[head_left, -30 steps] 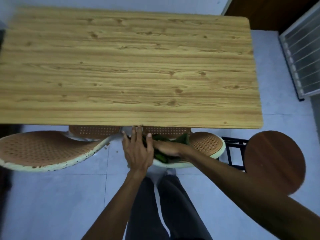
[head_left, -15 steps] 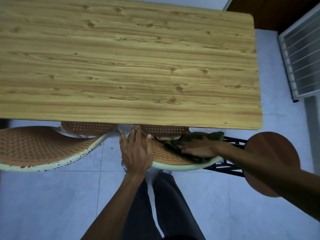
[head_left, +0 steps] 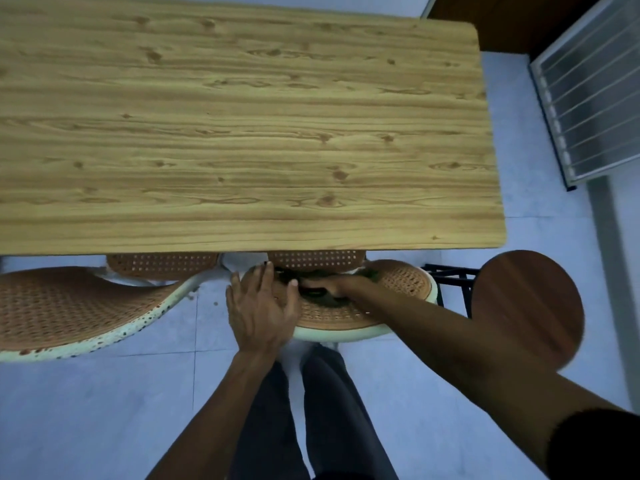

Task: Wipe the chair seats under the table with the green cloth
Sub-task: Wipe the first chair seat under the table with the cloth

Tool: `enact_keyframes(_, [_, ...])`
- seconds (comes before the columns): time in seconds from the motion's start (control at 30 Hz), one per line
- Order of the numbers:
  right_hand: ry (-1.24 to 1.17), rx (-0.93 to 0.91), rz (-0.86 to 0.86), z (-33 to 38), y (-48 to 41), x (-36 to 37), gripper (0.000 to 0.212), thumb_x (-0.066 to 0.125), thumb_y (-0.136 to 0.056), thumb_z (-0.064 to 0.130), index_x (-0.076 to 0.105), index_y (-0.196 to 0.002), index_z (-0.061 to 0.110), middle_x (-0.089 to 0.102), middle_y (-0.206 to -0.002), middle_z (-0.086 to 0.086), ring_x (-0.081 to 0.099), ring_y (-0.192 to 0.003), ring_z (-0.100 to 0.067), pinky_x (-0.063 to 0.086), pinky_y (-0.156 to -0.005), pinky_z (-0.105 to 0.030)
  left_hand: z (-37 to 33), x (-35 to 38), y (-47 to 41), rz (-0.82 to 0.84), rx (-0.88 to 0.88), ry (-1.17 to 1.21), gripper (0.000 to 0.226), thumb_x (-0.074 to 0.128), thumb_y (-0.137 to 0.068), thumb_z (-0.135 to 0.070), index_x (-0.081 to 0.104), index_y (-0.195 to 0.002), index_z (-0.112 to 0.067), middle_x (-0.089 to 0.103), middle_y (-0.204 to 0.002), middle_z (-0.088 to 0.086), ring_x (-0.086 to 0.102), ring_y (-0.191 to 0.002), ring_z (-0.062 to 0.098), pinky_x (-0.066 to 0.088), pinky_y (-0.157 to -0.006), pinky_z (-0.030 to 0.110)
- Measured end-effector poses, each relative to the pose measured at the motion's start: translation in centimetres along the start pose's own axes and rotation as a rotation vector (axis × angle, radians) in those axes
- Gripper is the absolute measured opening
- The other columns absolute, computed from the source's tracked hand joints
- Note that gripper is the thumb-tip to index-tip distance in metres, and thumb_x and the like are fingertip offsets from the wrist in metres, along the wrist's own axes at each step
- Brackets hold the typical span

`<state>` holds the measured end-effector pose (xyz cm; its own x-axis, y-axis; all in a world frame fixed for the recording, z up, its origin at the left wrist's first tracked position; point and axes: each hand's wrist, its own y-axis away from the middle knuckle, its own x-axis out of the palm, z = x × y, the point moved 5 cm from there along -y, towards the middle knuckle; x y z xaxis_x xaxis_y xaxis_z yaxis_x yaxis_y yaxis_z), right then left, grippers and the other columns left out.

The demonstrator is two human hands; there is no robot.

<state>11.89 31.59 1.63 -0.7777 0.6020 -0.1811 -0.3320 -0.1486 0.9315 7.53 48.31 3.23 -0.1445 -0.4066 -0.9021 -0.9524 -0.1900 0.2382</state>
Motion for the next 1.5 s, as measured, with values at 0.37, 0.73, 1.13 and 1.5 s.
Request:
enact_keyframes(0.37, [0.709, -0.136, -0.053, -5.4, 5.4, -1.4, 0.063, 0.004, -0.092, 0.068, 0.007, -0.152, 0.05, 0.006, -0.165, 0.01, 0.002, -0.151, -0.033, -0.011, -0.111, -0.07, -0.4, 0.0, -1.7, 0.169, 0.037, -0.214, 0.077, 0.015, -0.093, -0.068, 0.076, -0.102, -0.022, 0.073, -0.115, 0.003, 0.057, -0.121, 0.037, 0.033, -0.111, 0.053])
enact_keyframes(0.73, [0.081, -0.331, -1.084, -10.4, 12.7, 2.1, 0.054, 0.055, -0.093, 0.046, 0.051, -0.14, 0.019, 0.047, -0.147, -0.007, 0.038, -0.139, -0.03, 0.031, -0.113, -0.051, -5.0, -1.7, -0.7, 0.52, 0.109, 0.092, 0.071, 0.011, -0.096, -0.066, 0.059, -0.074, -0.018, 0.059, -0.062, 0.009, 0.054, -0.057, 0.025, 0.048, -0.063, 0.035])
enact_keyframes(1.13, [-1.438, -0.282, -0.653, -15.1, 11.0, 4.9, 0.039, 0.058, -0.098, 0.032, 0.058, -0.135, 0.019, 0.067, -0.127, -0.008, 0.064, -0.115, -0.025, 0.05, -0.101, -0.05, -11.9, 2.6, 0.0, 0.708, 0.082, 0.136, 0.055, 0.064, -0.082, -0.055, 0.059, -0.112, -0.008, 0.063, -0.114, 0.01, 0.061, -0.104, 0.027, 0.05, -0.083, 0.038])
enact_keyframes(1.5, [-1.452, -0.223, -0.727, -8.0, 12.8, 4.0, 0.037, 0.048, -0.101, 0.039, 0.052, -0.131, 0.017, 0.063, -0.119, -0.011, 0.062, -0.107, -0.031, 0.055, -0.092, -0.052, -10.0, -7.1, 3.6, 0.478, 0.084, 0.808, 0.029, 0.057, -0.096, -0.033, 0.053, -0.122, -0.021, 0.063, -0.121, 0.005, 0.061, -0.112, 0.02, 0.052, -0.099, 0.047])
